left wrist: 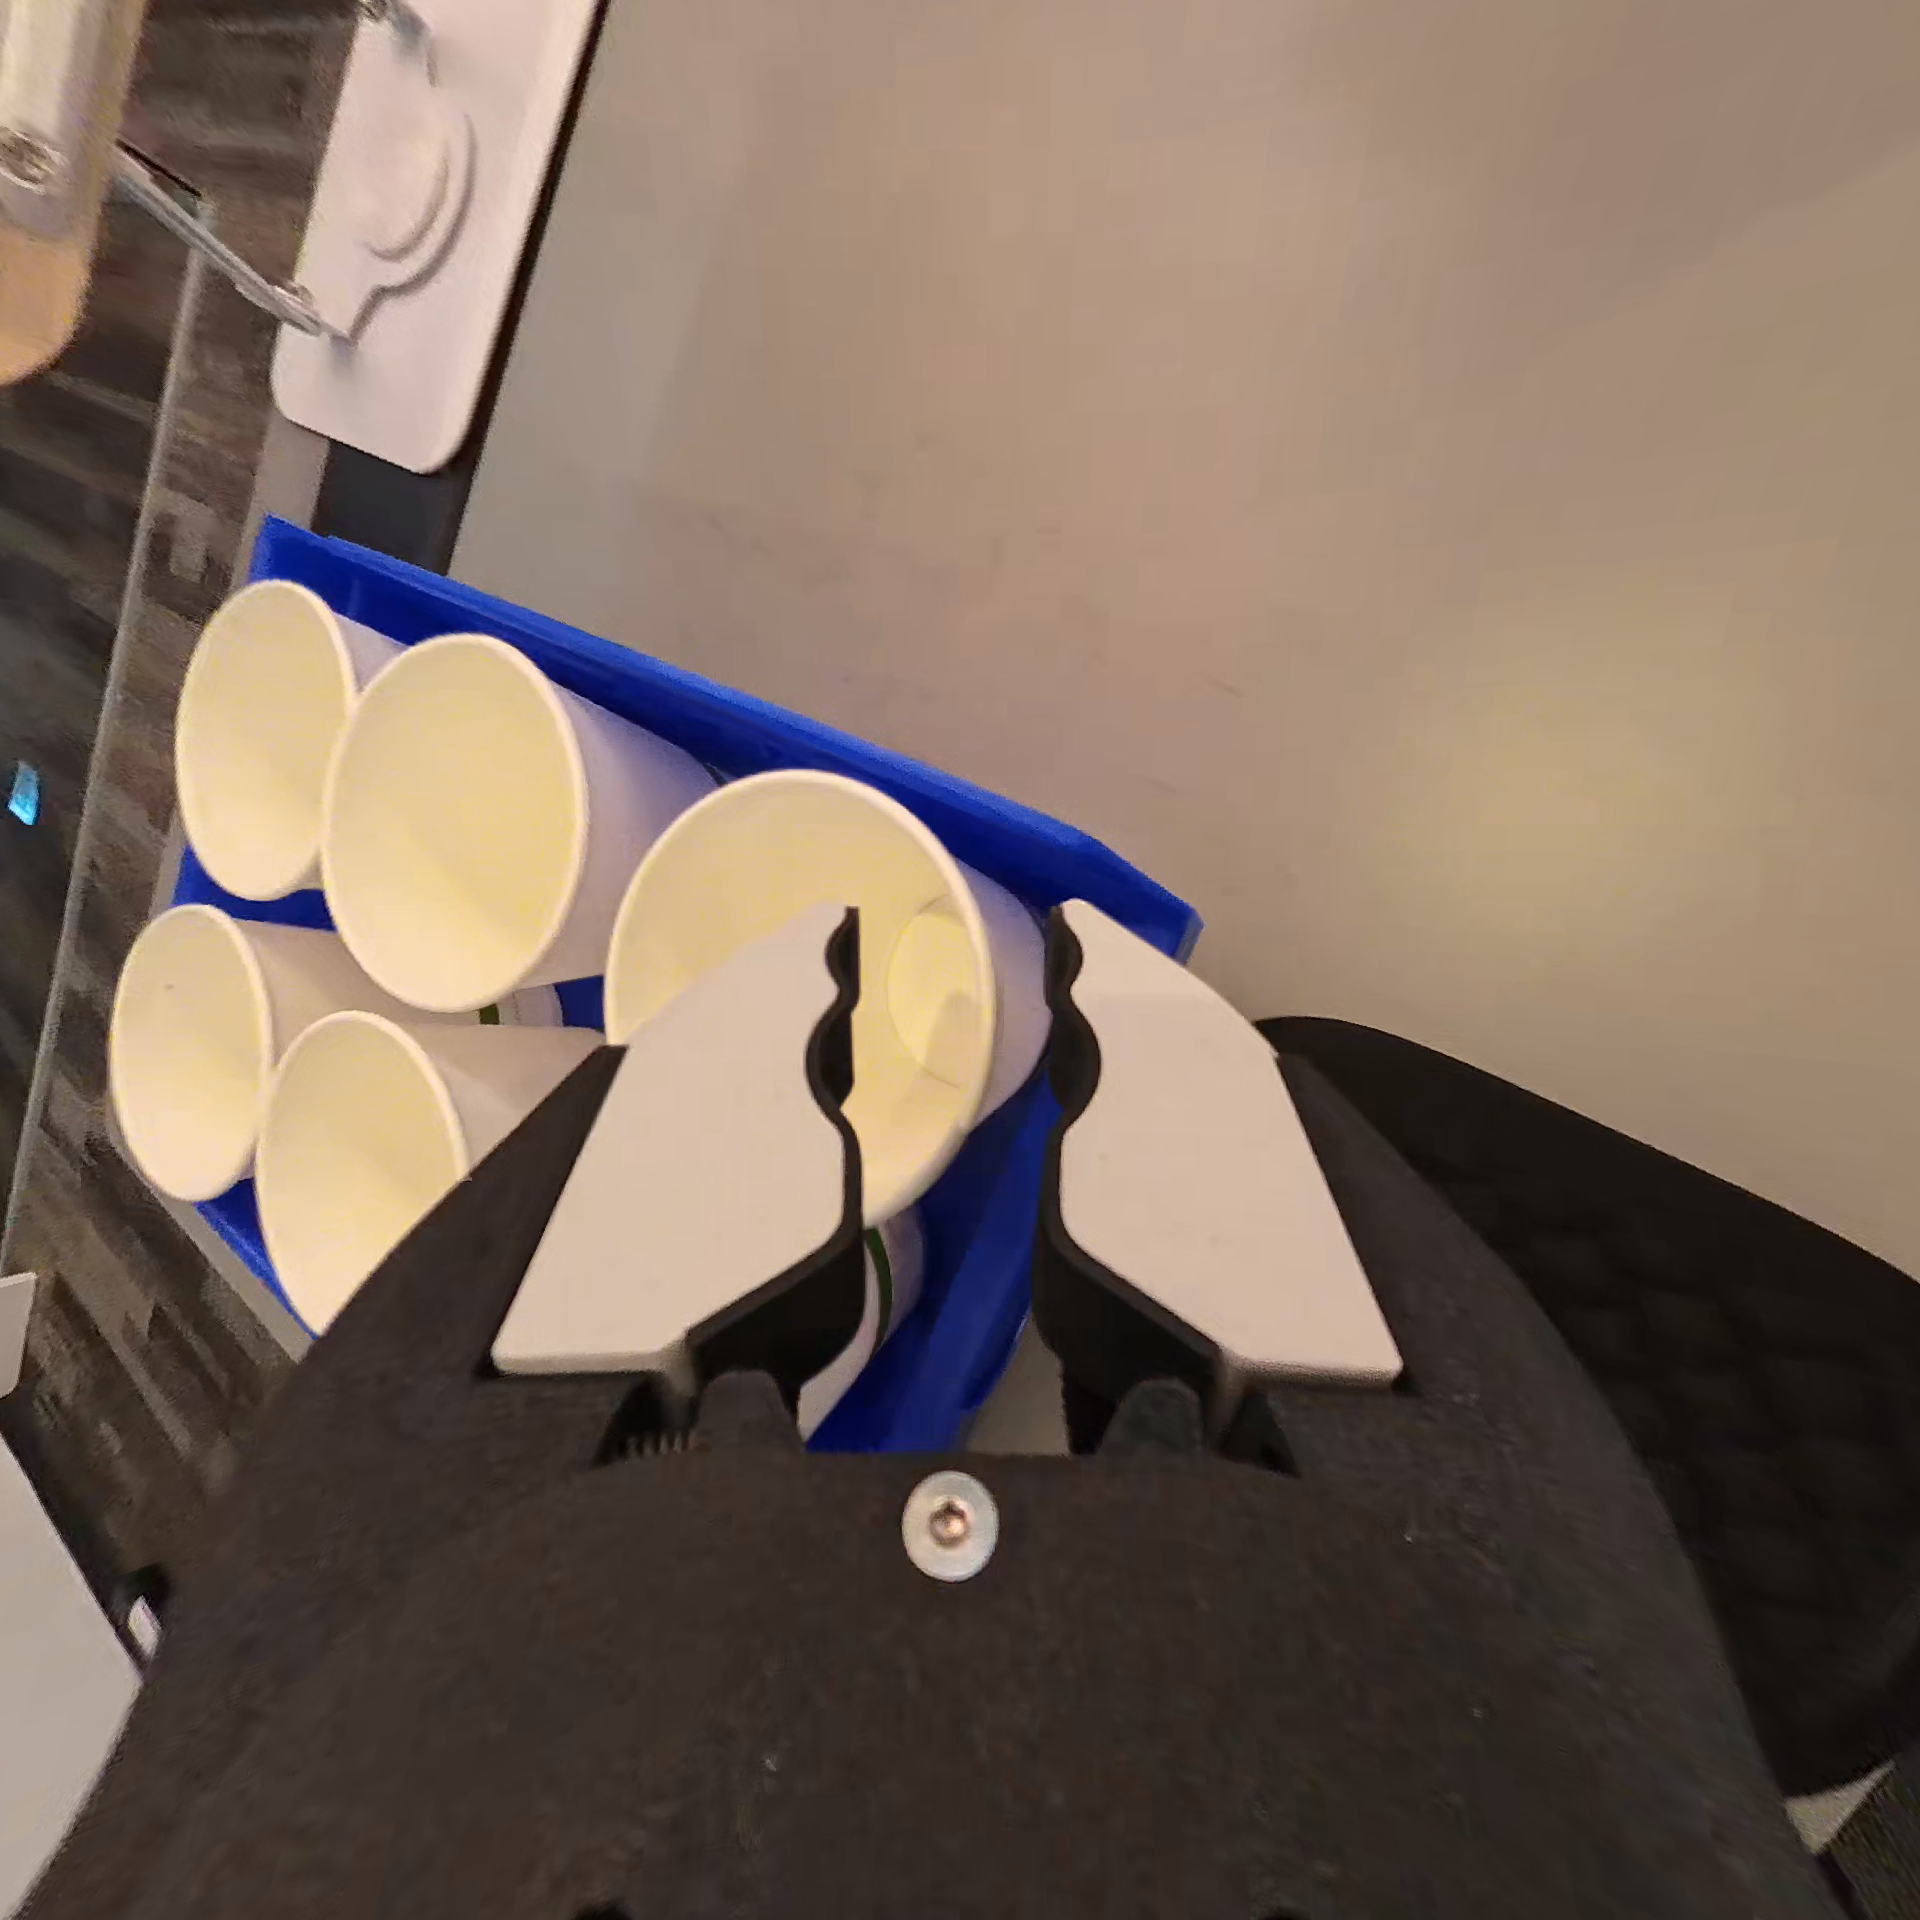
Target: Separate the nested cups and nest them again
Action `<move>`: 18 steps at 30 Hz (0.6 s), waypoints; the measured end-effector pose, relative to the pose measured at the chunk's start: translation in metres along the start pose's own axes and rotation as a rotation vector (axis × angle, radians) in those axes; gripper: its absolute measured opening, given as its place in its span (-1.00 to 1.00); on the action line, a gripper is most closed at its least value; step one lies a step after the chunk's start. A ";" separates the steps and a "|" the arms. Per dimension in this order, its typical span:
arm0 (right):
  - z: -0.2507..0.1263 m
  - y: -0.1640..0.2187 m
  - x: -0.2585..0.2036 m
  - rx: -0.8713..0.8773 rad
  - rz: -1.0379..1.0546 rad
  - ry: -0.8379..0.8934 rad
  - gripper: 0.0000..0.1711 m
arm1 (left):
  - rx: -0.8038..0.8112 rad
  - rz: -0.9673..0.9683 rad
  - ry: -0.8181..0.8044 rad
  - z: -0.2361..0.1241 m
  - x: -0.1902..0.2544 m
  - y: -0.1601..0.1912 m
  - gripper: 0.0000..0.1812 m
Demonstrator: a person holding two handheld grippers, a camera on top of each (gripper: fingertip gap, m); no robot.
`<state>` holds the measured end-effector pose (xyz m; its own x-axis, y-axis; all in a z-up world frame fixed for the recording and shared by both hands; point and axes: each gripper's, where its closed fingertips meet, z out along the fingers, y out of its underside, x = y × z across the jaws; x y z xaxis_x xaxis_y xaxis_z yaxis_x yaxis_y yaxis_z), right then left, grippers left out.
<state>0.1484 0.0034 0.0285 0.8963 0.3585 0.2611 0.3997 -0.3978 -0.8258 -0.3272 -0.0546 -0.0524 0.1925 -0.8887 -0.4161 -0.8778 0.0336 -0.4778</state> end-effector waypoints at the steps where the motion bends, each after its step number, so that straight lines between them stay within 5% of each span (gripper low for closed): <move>1: 0.000 0.000 0.000 0.000 0.000 -0.003 -0.54 | -0.039 0.000 0.028 0.003 0.001 0.004 -0.63; 7: 0.003 0.005 0.003 -0.019 -0.002 -0.011 -0.54 | -0.199 0.011 0.141 0.017 0.006 0.020 -0.67; 10: 0.004 0.008 0.003 -0.027 0.005 -0.015 -0.54 | -0.229 0.035 0.195 0.020 0.010 0.020 -0.91; 18: 0.005 0.012 0.004 -0.048 -0.003 -0.021 -0.54 | -0.275 0.073 0.199 -0.002 0.001 0.016 -0.92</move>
<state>0.1557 0.0042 0.0174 0.8912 0.3771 0.2521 0.4112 -0.4365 -0.8002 -0.3424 -0.0558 -0.0590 0.0597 -0.9612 -0.2694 -0.9767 -0.0004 -0.2147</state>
